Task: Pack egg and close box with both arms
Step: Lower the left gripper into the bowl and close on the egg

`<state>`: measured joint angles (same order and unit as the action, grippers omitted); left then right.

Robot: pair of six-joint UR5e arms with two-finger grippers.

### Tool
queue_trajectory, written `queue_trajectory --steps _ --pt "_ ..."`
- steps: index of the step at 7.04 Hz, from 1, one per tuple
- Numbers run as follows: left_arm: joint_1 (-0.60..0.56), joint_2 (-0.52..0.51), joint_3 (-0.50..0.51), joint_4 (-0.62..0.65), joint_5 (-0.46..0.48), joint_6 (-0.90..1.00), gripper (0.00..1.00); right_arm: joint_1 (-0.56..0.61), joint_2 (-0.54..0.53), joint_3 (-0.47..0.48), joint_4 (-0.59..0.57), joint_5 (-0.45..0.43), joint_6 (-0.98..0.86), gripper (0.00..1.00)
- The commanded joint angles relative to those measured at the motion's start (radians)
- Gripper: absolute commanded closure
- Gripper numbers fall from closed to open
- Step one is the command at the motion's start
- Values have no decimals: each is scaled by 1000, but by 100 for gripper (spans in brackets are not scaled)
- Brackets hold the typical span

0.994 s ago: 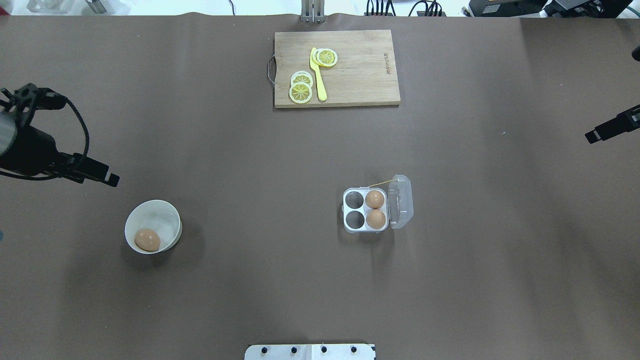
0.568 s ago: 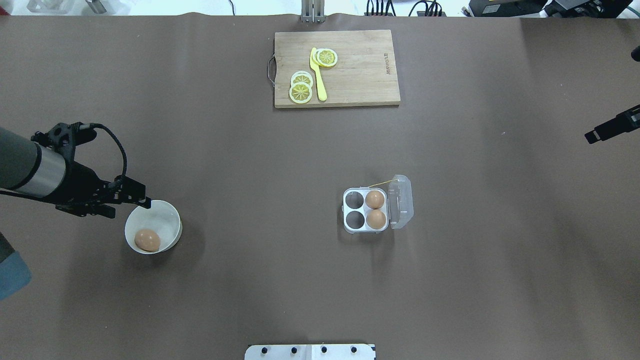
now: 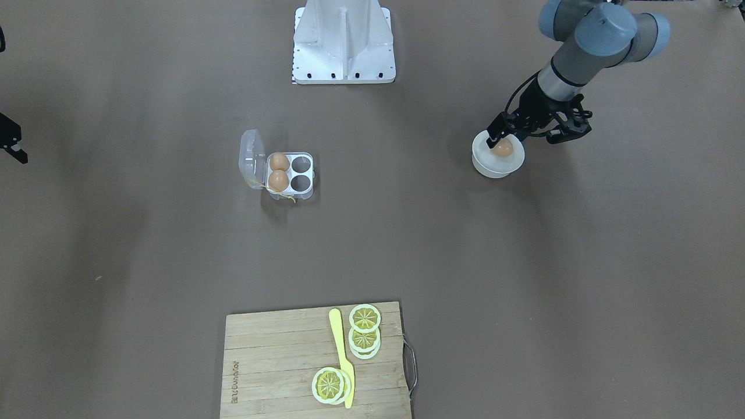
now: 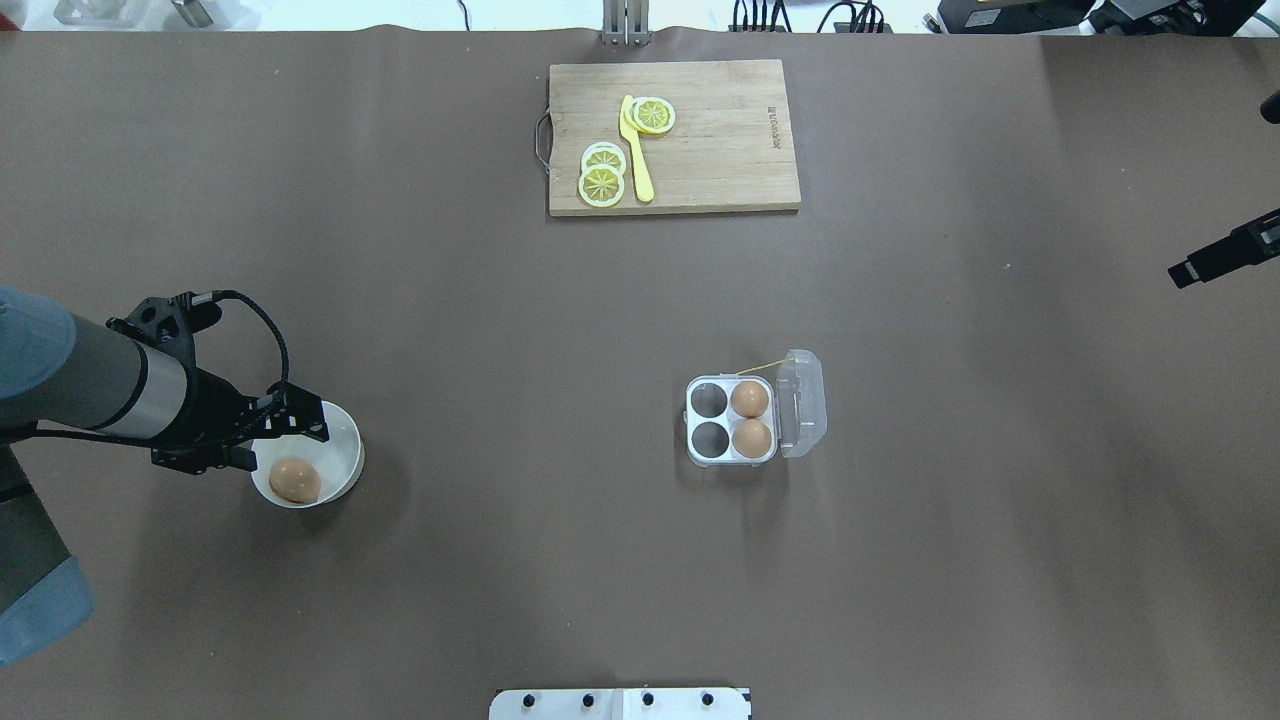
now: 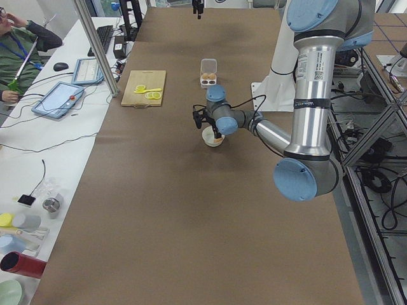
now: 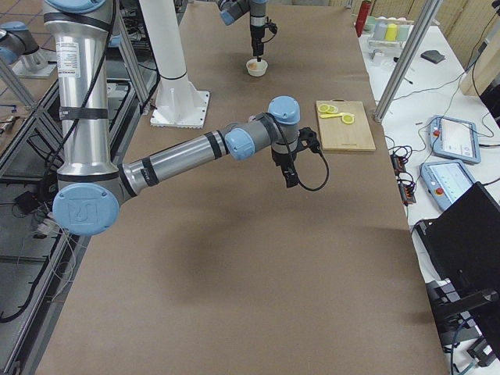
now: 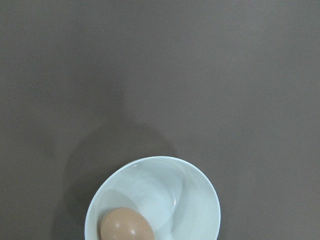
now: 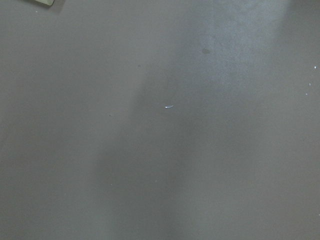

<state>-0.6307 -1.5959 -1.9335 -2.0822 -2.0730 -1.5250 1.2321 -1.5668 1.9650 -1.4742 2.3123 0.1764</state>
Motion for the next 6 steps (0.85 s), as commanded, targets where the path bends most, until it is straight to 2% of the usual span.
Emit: queue_trajectory --steps 1,6 --pt "28 -16 22 1 5 -7 12 -3 5 -2 0 -1 0 0" --pt "39 -38 67 4 7 -24 14 -8 8 -3 0 -1 3 0"
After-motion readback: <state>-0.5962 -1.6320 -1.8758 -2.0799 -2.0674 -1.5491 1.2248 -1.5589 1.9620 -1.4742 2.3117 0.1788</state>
